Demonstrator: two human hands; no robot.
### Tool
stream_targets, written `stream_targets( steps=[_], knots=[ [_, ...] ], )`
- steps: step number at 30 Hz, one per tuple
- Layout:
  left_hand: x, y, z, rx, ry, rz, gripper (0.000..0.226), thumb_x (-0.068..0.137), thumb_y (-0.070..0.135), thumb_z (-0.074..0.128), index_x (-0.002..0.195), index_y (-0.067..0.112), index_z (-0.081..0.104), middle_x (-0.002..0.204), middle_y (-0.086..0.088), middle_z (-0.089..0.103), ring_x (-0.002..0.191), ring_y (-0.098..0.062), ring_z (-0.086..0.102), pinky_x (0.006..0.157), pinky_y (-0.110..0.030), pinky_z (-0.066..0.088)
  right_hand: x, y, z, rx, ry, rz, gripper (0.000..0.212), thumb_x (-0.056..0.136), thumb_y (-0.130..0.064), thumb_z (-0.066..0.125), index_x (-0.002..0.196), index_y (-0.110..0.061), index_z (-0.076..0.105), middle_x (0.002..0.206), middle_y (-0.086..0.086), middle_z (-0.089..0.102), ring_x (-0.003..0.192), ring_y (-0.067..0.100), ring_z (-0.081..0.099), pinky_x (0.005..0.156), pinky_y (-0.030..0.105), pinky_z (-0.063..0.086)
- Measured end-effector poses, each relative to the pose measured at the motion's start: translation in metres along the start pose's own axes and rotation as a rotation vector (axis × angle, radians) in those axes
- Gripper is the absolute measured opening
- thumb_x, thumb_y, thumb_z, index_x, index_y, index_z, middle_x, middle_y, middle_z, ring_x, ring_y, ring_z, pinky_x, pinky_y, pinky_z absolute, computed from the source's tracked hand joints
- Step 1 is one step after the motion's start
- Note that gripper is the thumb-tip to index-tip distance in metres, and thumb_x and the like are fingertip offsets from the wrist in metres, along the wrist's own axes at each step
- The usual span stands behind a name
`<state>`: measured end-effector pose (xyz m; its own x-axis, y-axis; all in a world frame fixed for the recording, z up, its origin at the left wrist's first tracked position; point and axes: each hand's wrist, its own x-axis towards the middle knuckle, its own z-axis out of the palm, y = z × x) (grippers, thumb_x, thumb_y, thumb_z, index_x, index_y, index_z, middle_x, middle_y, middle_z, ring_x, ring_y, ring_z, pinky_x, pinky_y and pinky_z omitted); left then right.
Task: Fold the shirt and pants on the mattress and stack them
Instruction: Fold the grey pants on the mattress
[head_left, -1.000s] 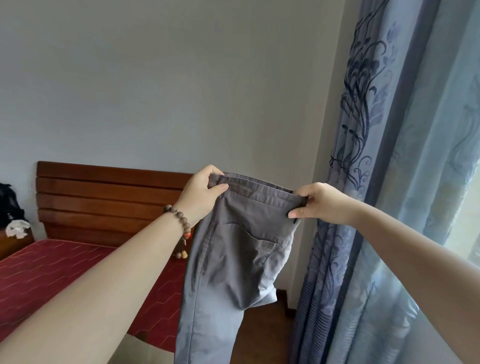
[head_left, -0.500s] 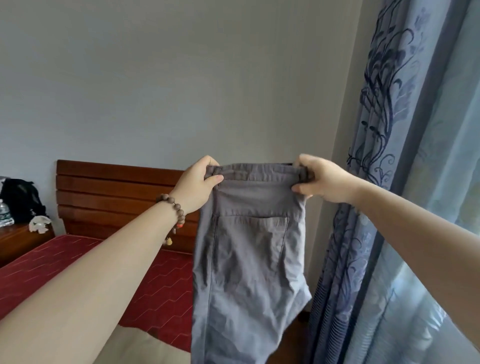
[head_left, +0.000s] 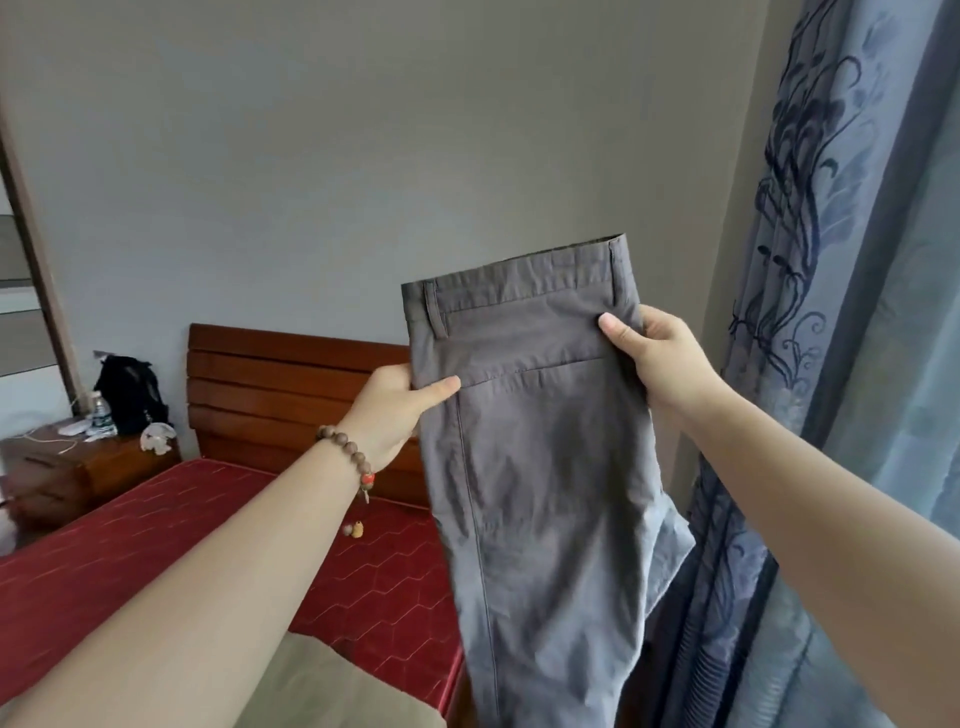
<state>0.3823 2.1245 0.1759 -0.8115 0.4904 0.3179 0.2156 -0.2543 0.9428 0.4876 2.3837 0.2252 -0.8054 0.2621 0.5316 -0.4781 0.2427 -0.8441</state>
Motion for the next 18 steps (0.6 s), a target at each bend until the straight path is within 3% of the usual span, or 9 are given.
stream_targets(
  steps=[2,5,9,13,18],
  knots=[
    [-0.012,0.003,0.008,0.006,0.040,0.062,0.023,0.083,0.012,0.069,0.106,0.008,0.070,0.112,-0.013,0.070,0.108,-0.024,0.066,0.098,-0.044,0.048,-0.011,0.003,-0.009,-0.044,-0.079,0.001,0.014,0.089,-0.035,0.065,0.098,-0.026,0.072,0.108,0.002,0.073,0.098,0.016,0.069,0.082,0.031,0.057],
    [-0.038,0.009,0.024,0.078,0.061,0.109,0.016,0.087,0.009,0.066,0.102,0.009,0.071,0.110,-0.011,0.071,0.108,-0.020,0.066,0.099,-0.041,0.048,-0.032,0.013,-0.017,-0.143,-0.063,0.000,0.012,0.090,-0.035,0.064,0.093,-0.027,0.073,0.102,-0.005,0.074,0.096,0.012,0.070,0.086,0.034,0.056],
    [-0.082,0.017,0.035,0.055,0.114,0.098,0.017,0.086,0.013,0.065,0.100,0.008,0.070,0.107,-0.007,0.072,0.108,-0.019,0.066,0.096,-0.035,0.050,-0.057,0.012,-0.019,0.026,-0.178,0.010,0.018,0.091,-0.031,0.064,0.101,-0.019,0.072,0.109,0.001,0.072,0.105,0.019,0.067,0.089,0.037,0.054],
    [-0.140,0.028,0.026,-0.003,0.142,0.073,0.021,0.080,0.020,0.064,0.095,0.011,0.075,0.109,-0.008,0.072,0.107,-0.020,0.066,0.087,-0.029,0.055,-0.078,0.004,-0.002,0.211,-0.400,0.107,0.028,0.087,-0.027,0.063,0.111,-0.012,0.067,0.116,0.007,0.069,0.108,0.020,0.066,0.082,0.027,0.055],
    [-0.225,0.046,0.000,0.040,0.286,0.082,0.024,0.080,0.015,0.062,0.101,0.007,0.073,0.110,-0.009,0.071,0.109,-0.020,0.065,0.089,-0.031,0.053,-0.099,-0.008,0.056,0.298,-0.603,0.156,0.026,0.085,-0.021,0.060,0.109,-0.012,0.065,0.108,0.002,0.072,0.102,0.015,0.067,0.080,0.027,0.055]
  ],
)
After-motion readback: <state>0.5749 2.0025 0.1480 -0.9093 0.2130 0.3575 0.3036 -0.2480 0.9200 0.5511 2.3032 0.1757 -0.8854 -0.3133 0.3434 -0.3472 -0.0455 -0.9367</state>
